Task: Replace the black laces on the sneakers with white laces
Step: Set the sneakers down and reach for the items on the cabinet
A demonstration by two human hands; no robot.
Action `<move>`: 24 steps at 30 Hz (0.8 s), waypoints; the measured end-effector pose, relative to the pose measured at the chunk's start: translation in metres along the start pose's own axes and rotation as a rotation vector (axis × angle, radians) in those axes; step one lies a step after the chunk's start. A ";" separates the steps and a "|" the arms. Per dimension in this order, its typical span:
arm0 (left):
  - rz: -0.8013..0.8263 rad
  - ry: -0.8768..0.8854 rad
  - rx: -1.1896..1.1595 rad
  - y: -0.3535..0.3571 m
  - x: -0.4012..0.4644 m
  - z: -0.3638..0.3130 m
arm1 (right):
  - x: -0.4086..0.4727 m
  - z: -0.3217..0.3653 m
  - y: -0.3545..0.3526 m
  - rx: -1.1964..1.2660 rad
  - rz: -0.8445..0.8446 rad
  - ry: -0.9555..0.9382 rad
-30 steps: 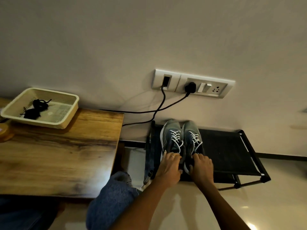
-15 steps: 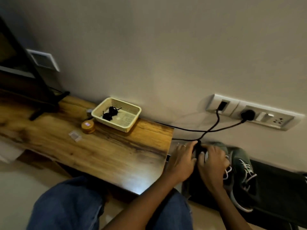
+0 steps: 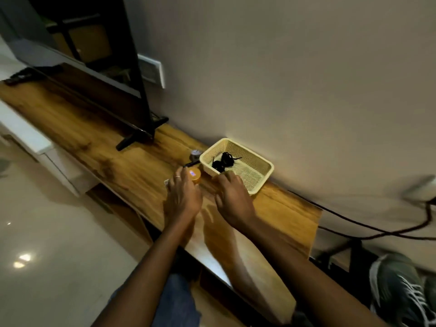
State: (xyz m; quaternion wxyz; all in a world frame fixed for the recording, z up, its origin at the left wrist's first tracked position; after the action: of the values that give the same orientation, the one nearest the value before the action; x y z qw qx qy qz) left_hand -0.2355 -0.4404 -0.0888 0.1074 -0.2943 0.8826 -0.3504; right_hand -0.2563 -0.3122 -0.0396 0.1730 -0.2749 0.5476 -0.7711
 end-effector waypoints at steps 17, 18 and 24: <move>0.044 -0.143 0.127 0.006 0.033 0.082 | 0.089 0.021 0.130 -0.189 0.251 -0.083; 0.035 -0.136 0.154 0.006 0.032 0.081 | 0.087 0.020 0.128 -0.179 0.230 -0.073; 0.028 -0.089 0.212 0.016 0.031 0.080 | 0.065 0.004 0.101 -0.080 0.217 -0.073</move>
State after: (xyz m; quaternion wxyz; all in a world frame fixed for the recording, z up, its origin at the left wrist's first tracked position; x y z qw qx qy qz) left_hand -0.2358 -0.4938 -0.1579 0.1819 -0.2845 0.8389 -0.4269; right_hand -0.3087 -0.3870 -0.1178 0.2643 -0.2487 0.5976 -0.7150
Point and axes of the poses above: each hand's wrist, its own x-axis towards the middle knuckle, its own y-axis out of the palm, z = x × y, the point moved 8 cm from there along x, towards the middle knuckle, and after that the axes turned 12 degrees about -x, right-handed, at the moved point
